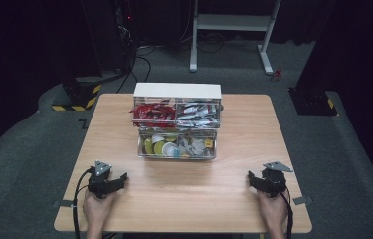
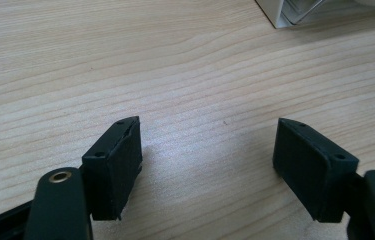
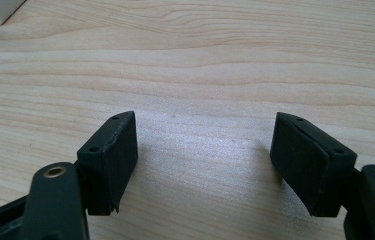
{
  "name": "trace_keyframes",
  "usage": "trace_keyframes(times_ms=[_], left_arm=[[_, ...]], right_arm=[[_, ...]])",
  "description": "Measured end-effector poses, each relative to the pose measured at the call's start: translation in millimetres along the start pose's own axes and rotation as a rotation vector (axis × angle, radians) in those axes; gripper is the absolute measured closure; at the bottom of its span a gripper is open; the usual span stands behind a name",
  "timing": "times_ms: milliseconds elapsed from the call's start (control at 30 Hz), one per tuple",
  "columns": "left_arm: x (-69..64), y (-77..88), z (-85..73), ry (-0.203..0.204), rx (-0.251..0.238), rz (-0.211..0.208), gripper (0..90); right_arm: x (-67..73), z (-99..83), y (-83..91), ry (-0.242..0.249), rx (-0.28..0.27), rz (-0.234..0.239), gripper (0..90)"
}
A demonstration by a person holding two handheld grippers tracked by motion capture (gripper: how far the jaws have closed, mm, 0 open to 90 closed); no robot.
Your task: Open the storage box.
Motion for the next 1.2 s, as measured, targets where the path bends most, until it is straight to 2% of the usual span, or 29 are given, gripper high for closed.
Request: trace_keyframes(times_ms=[433, 967, 1033, 1200], left_arm=[[-0.1, 0.1, 0.0, 0.003, 0.0, -0.003, 27.8], [-0.5, 0.5, -0.3, 0.007, 0.0, -0.004, 27.7], [-0.5, 0.4, -0.3, 0.008, -0.001, -0.005, 27.7], [-0.8, 0.5, -0.3, 0.003, 0.004, 0.0, 27.9]], right_arm=[[1.4, -0.9, 0.8, 0.001, -0.001, 0.0, 26.8], [4.1, -4.0, 4.2, -0.041, 0.01, -0.033, 25.3], [3.3, -4.7, 6.3, -0.043, 0.003, -0.043, 35.0], [5.0, -6.4, 9.2, -0.041, 0.0, -0.041, 40.0]])
Point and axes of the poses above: each handheld gripper's, and its own axes: y roughly backward along the jaws, z roughly out of its top, x roughly to its left, the point moved 5 cm from there along -y, roughly forward along the jaws, and after that the axes turned 1 degree about x, right-handed, at the moved point
